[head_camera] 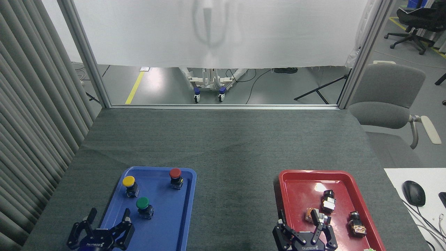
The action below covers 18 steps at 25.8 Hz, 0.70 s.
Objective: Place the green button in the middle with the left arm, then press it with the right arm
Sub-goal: 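Move the left gripper toward the green button on the blue tray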
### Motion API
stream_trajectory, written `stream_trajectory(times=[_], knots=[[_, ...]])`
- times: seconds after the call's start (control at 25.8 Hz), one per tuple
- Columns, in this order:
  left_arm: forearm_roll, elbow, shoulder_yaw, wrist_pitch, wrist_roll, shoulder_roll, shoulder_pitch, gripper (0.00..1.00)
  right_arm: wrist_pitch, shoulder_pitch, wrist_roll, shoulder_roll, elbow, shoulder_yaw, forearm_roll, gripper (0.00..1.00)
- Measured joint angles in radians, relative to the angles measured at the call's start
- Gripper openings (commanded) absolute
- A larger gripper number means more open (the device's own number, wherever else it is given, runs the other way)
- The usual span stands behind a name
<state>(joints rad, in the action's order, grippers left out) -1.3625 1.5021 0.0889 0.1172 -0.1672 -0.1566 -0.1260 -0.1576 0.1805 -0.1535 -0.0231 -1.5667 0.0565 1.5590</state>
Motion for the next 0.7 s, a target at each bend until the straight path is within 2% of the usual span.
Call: stream_trajectory(times=[0.54,0.7], knots=[[0.004,0.028,0.002,0.011,-0.021,-0.002,-0.001,1.00,0.057,-0.004,0.060,0.016,-0.042,0.002,0.005,1.00],[0.006,0.028,0.001,0.019,-0.023,-0.002,-0.001,1.00,0.057,0.013,0.060,0.040,-0.068,0.001,0.005,1.00]])
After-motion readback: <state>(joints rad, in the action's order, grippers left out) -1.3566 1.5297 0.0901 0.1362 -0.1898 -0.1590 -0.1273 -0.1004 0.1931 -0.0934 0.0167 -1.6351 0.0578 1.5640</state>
